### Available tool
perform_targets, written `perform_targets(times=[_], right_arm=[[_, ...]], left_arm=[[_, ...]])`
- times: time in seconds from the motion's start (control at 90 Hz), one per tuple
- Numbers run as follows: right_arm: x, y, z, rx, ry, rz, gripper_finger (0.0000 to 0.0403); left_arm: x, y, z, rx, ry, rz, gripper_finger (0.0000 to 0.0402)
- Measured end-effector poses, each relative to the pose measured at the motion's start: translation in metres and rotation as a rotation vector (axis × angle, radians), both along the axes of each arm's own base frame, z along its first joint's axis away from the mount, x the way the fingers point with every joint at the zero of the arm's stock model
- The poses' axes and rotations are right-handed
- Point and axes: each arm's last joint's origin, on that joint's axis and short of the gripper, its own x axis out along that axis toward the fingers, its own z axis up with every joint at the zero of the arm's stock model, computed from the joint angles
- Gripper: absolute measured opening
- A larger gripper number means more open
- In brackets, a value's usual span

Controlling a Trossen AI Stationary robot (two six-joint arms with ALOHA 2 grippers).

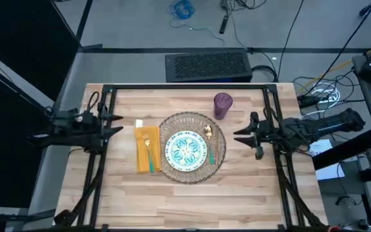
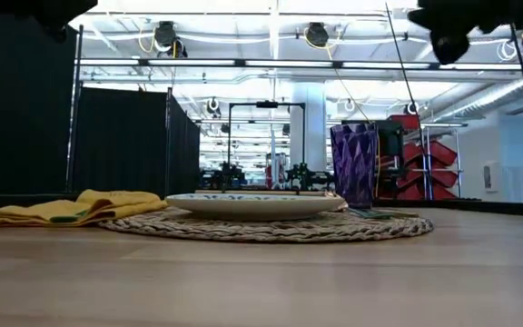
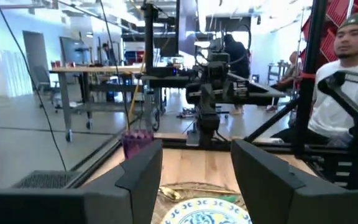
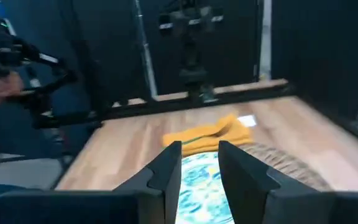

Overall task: Set table place
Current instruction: Return to Home Position

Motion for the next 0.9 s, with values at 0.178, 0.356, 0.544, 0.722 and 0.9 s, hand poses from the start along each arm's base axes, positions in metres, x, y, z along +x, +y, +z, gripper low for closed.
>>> perform_targets(times=[0.178,0.356,0.544,0.722,0.9], right_arm=[[0.009,-0.024,0.004,0.022,-0.049,-0.084,0.0073],[0.004,-0.042,0.013,0.102,-0.076,-0.059,0.0083],[-0.009,-0.045,0.057,0.152,-0.005,0.022,0.0107],[-0.006,-0.040,0.043,0.090,0.126,0.002,0.0133],[-0.015,-0.035,0.009,0.050,0.069,-0.068,0.0131]], left_arm=[[-0.006,0.002,-0.001,-0.008,0.082,0.066,0.0178],[-0.026,0.003,0.026,-0.007,0.014,0.076,0.0178],[-0.054,0.005,0.052,-0.013,-0.018,0.088,0.0178],[-0.030,0.003,0.019,-0.066,0.126,0.056,0.0178],[-0.014,0.001,0.006,-0.071,0.102,-0.009,0.0178]])
